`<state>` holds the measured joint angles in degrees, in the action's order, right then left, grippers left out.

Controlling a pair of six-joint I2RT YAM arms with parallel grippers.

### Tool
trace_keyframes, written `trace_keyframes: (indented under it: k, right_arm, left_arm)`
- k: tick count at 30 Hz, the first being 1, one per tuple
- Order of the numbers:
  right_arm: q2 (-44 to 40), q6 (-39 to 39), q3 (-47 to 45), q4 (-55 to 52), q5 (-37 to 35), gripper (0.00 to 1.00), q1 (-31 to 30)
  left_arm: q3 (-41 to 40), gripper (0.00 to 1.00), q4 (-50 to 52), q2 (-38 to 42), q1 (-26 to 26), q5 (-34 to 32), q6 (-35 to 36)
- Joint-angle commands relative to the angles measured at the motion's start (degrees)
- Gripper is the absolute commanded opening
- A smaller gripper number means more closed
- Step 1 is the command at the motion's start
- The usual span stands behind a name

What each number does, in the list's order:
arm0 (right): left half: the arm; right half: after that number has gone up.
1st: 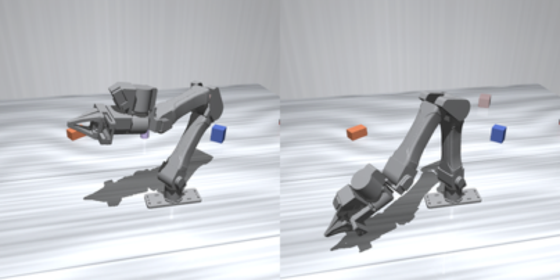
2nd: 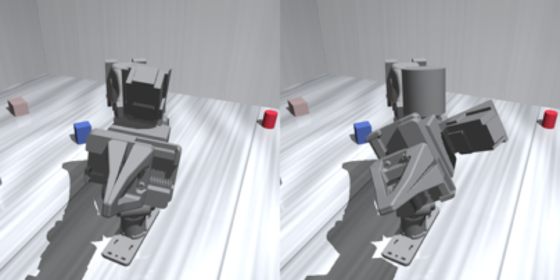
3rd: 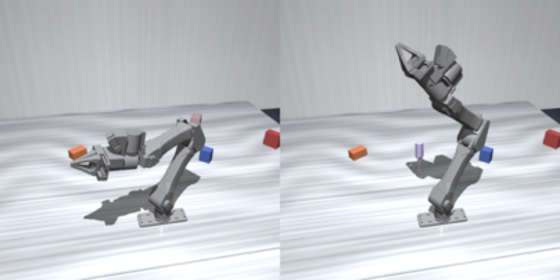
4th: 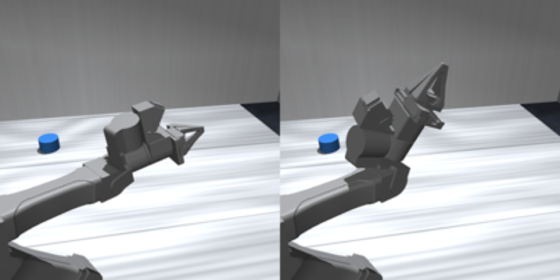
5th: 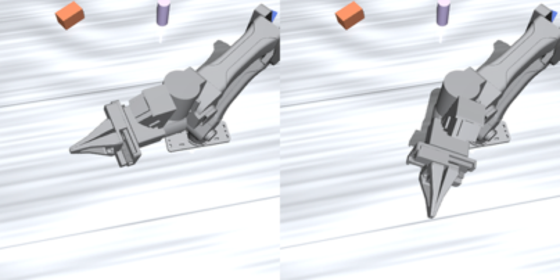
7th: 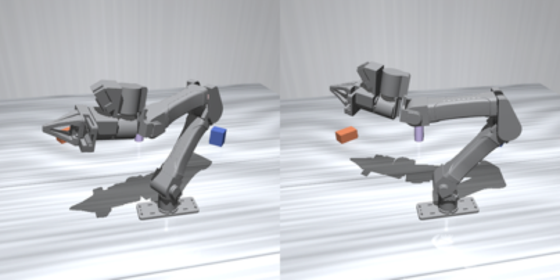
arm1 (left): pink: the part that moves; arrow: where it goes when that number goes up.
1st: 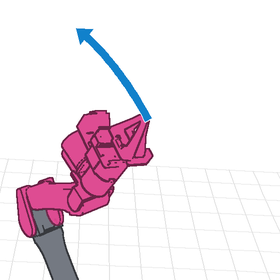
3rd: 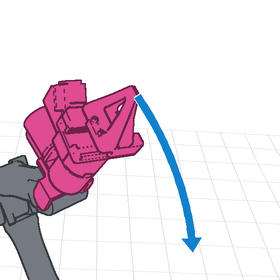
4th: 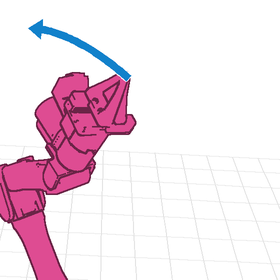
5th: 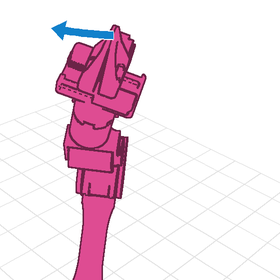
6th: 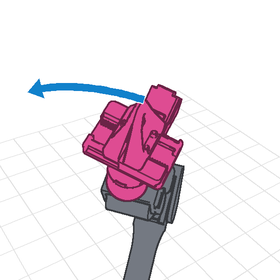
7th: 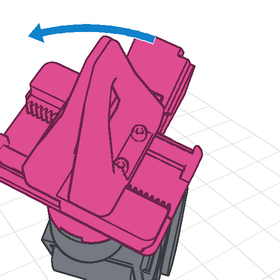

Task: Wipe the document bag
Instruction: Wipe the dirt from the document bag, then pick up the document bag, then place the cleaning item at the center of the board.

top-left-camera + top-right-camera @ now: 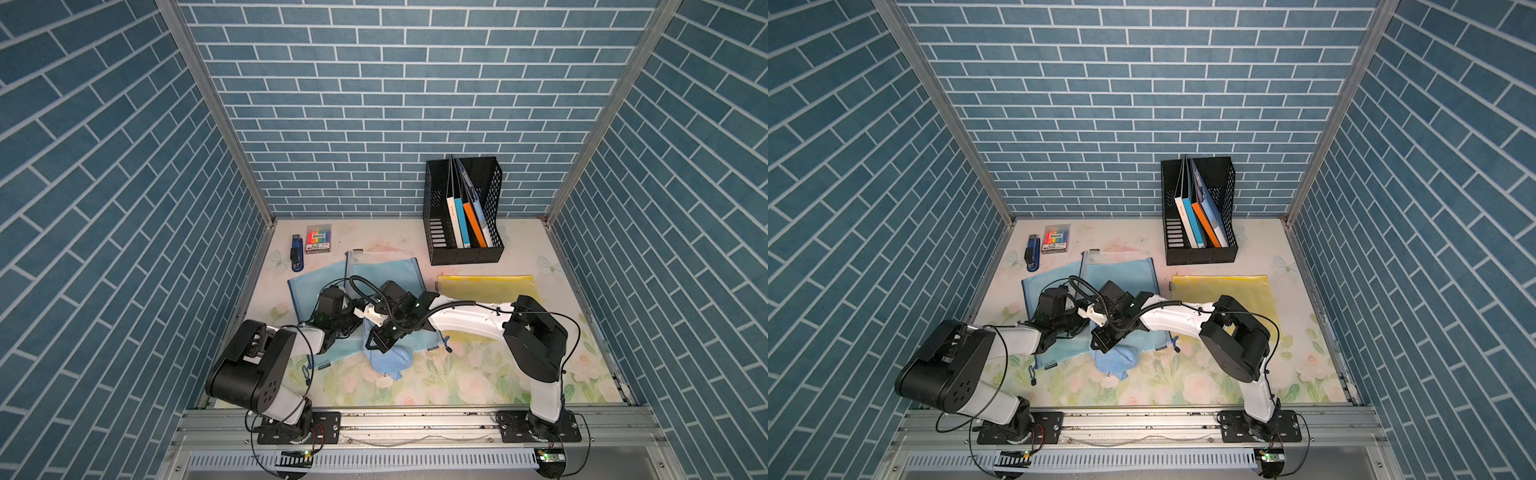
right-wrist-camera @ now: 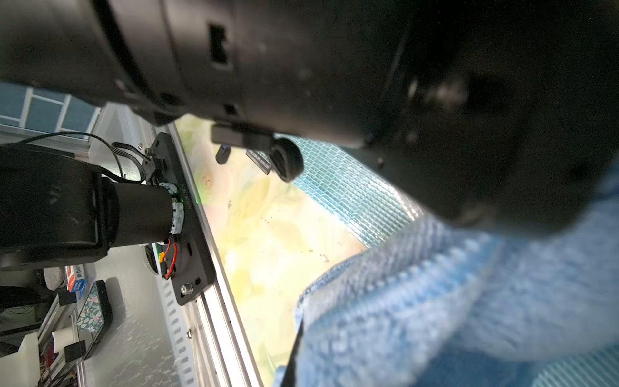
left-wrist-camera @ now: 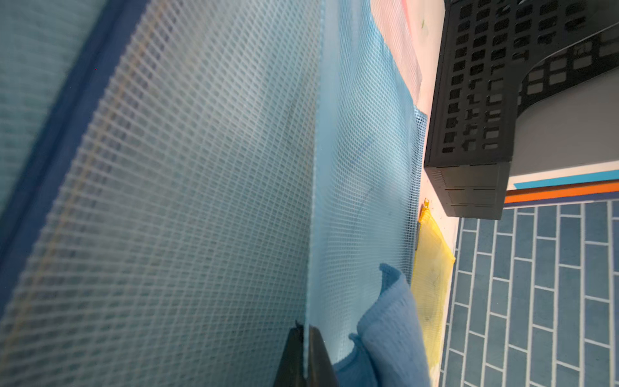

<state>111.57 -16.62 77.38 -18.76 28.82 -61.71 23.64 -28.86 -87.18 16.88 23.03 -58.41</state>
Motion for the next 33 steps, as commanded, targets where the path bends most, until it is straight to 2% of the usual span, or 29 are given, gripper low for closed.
trace_keyframes:
  k: [1, 7, 12, 15, 19, 26, 29, 33]
  right_arm:
    - [0.5, 1.1, -2.8, -0.3, 0.3, 0.06, 0.4]
    - [-6.1, -2.3, -14.2, 1.7, -4.0, 0.06, 3.4]
    - [-14.8, -3.7, -22.5, 0.9, -8.1, 0.05, 11.3]
    - [-18.1, -2.9, -24.3, -2.2, -10.6, 0.05, 15.8]
    - [-18.3, -1.7, -23.1, -6.8, -14.2, 0.05, 19.6]
    - [-21.2, 1.0, -17.0, -11.4, -19.5, 0.06, 19.2]
    - [-25.8, 7.0, -15.3, -12.0, -19.9, 0.06, 15.7]
    - [-29.1, 13.1, -15.1, -12.9, -17.1, 0.06, 9.9]
  left_arm:
    - [0.2, 0.0, -2.7, -1.3, -0.2, 0.6, -0.8]
    - [1.6, 0.0, -0.6, -1.9, -0.3, 1.3, 1.5]
    - [2.5, 0.0, 2.8, -1.2, -0.3, 1.2, 4.5]
    - [2.6, 0.0, 4.0, -0.9, -0.4, 1.3, 5.5]
    - [2.9, 0.0, 5.1, -0.2, -0.5, 1.1, 6.1]
    - [5.1, 0.0, 7.6, 3.6, -1.0, 0.2, 6.0]
    - [7.9, 0.0, 9.5, 5.6, -1.2, -0.2, 6.2]
    - [13.0, 0.0, 12.9, 7.1, -1.4, -0.6, 7.0]
